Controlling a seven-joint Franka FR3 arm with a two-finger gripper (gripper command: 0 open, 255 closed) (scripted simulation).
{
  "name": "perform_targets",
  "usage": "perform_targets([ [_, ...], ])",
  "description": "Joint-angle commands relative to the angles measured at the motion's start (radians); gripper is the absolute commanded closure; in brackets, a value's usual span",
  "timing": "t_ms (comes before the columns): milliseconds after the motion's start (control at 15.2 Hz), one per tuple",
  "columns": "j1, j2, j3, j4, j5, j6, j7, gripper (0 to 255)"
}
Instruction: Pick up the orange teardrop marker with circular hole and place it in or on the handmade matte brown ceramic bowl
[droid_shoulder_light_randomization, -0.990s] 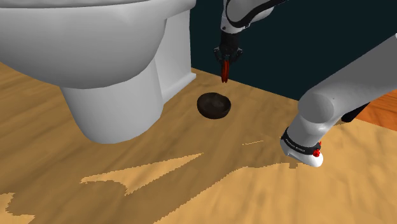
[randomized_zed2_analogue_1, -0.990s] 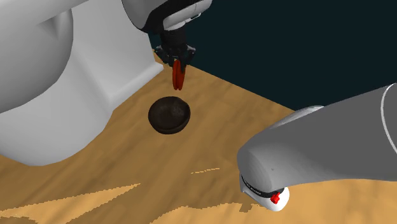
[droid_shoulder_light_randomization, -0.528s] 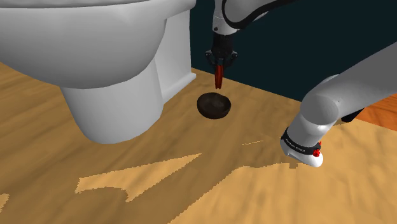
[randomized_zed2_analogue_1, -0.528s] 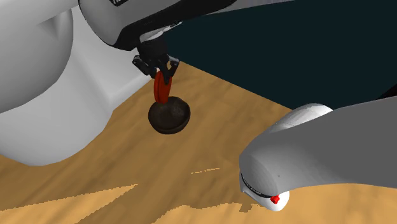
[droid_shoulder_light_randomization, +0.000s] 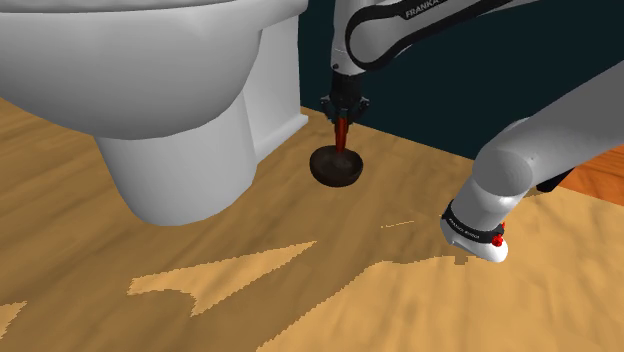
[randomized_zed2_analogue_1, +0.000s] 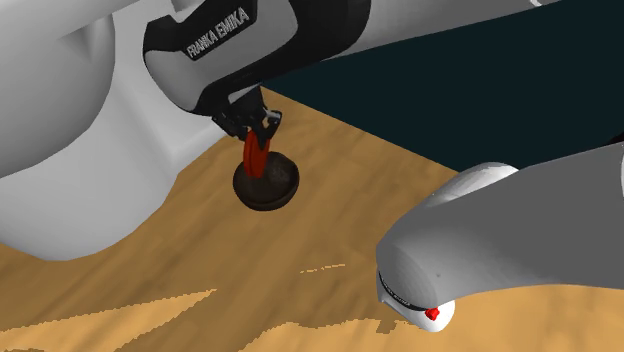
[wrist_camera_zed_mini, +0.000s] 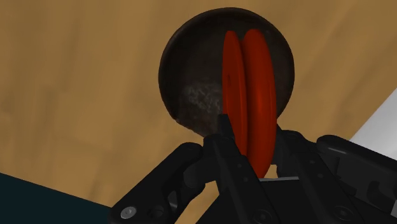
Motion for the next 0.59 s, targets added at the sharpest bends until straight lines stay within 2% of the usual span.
perform_targets([
  [0,0.0,0.011,0.004,-0.015,0.0,0.027,0.003,255],
  [528,-0.007,0.08,0.024,-0.077,-0.009,0.156,0.02,255],
])
